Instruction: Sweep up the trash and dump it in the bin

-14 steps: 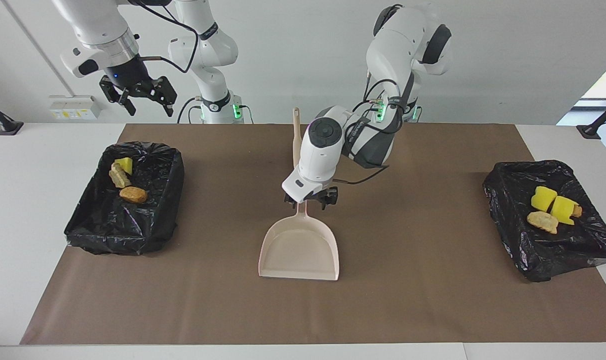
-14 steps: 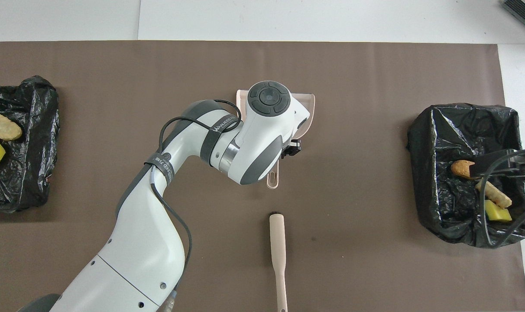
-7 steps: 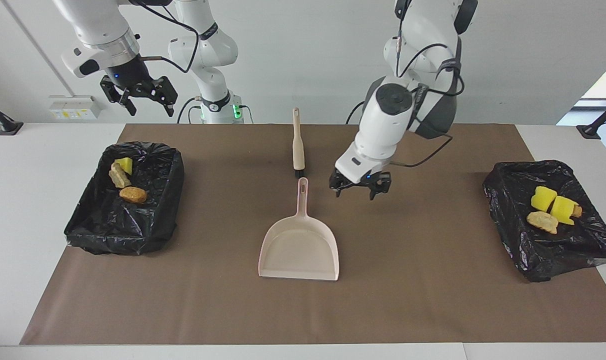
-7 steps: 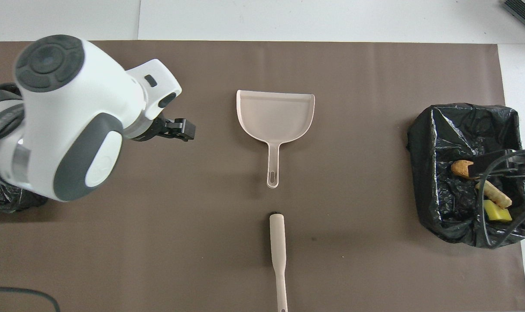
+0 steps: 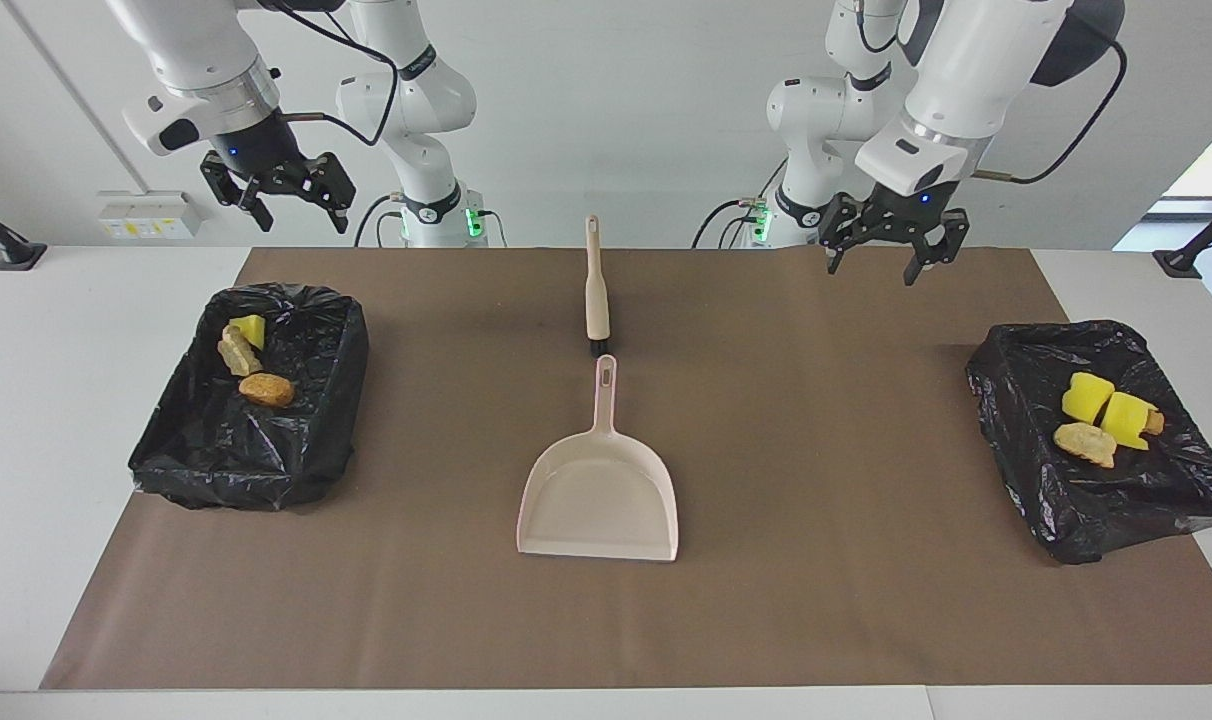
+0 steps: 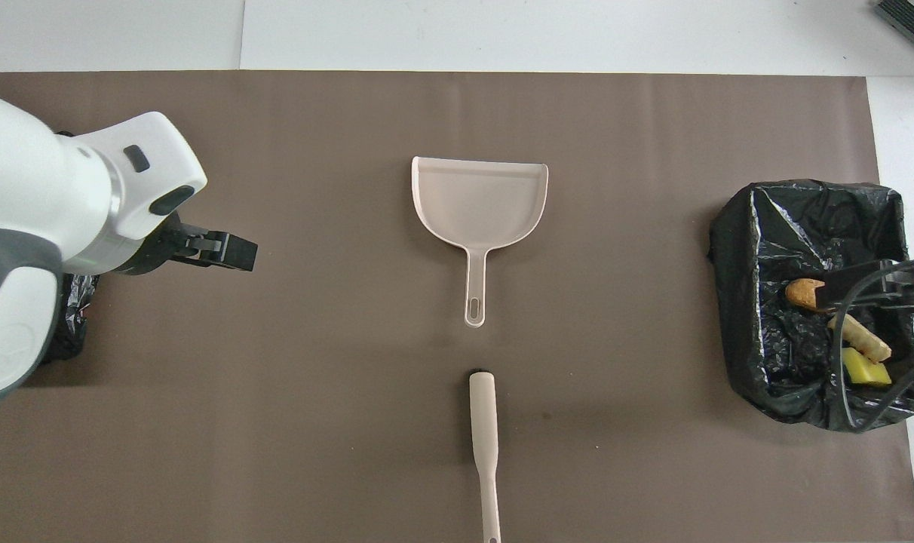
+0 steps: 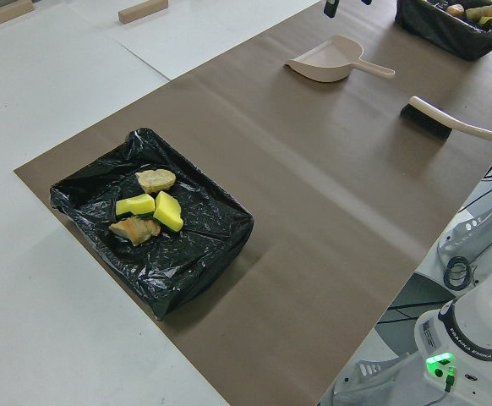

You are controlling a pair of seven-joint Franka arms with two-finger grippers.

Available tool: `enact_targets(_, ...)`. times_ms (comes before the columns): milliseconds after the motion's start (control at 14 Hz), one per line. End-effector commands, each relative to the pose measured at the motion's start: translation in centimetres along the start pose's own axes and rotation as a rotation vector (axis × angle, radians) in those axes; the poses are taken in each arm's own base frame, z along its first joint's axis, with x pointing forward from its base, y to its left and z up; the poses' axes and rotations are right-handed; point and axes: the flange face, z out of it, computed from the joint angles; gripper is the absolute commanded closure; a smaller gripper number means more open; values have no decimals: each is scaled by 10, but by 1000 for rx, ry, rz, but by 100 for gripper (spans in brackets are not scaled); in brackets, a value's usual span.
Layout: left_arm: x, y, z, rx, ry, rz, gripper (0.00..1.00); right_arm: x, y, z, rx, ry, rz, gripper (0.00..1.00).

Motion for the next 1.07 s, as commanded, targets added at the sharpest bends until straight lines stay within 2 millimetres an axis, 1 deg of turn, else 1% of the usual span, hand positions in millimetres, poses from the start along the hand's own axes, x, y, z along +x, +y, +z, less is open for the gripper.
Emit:
enact_targets(0, 10, -13, -23, 0, -38, 7, 0, -4, 3, 0, 6, 6, -15, 0)
enact_targets(143, 23, -19, -23, 11, -94, 12, 0, -4, 3, 0, 6, 6, -15, 0)
enact_targets(215, 22, -20, -25, 9, -87, 12, 0, -4, 3, -1, 6, 7, -15, 0)
enact_targets(286, 17, -25, -32, 9, -70, 6, 0, -4, 3, -1, 6, 7, -15, 0)
enact_targets(358, 8, -31, -32, 9, -76, -13, 0, -4, 3, -1, 6, 7, -15, 0)
enact_targets(429, 5, -32, -30, 11, -70, -17, 0, -4, 3, 0, 6, 6, -15, 0)
enact_targets(644, 7, -34, -30, 14, -44, -35, 0, -4, 3, -1, 6, 7, -15, 0)
enact_targets(787, 6, -39, -28, 14, -48, -46, 0, -4, 3, 0, 6, 6, -15, 0)
enact_targets(1002, 7, -39, -27, 14, -48, -48, 0, -4, 3, 0, 6, 6, -15, 0)
